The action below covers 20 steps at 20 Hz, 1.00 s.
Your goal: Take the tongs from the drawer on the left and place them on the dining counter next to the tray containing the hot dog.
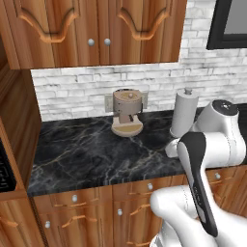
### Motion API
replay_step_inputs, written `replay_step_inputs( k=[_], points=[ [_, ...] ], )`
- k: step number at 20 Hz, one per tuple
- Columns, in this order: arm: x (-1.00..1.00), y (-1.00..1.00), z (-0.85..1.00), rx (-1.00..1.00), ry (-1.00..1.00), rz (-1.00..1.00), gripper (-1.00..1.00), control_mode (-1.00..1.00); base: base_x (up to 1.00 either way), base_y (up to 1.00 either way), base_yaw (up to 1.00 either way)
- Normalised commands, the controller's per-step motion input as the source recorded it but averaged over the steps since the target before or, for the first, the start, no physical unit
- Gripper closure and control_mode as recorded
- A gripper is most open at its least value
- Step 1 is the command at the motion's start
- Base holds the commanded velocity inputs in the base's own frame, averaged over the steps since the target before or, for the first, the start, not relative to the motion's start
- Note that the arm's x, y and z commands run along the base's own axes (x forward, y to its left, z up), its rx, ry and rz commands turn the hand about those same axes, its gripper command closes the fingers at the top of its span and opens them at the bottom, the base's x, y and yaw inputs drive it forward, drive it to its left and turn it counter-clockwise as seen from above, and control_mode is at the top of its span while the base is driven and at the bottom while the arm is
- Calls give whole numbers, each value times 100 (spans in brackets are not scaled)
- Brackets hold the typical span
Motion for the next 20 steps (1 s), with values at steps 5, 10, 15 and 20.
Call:
replay_step_inputs(
  k=[5,10,15,20],
  points=[
    [-28,43,-6,0,-3,7,-100,-100,0,0,0],
    [-36,69,-7,-5,-3,12,-100,-100,0,0,0],
    [-33,70,-20,-6,-3,12,-100,-100,0,0,0],
    [-26,56,-46,-1,-12,12,-100,-100,0,0,0]
  ],
)
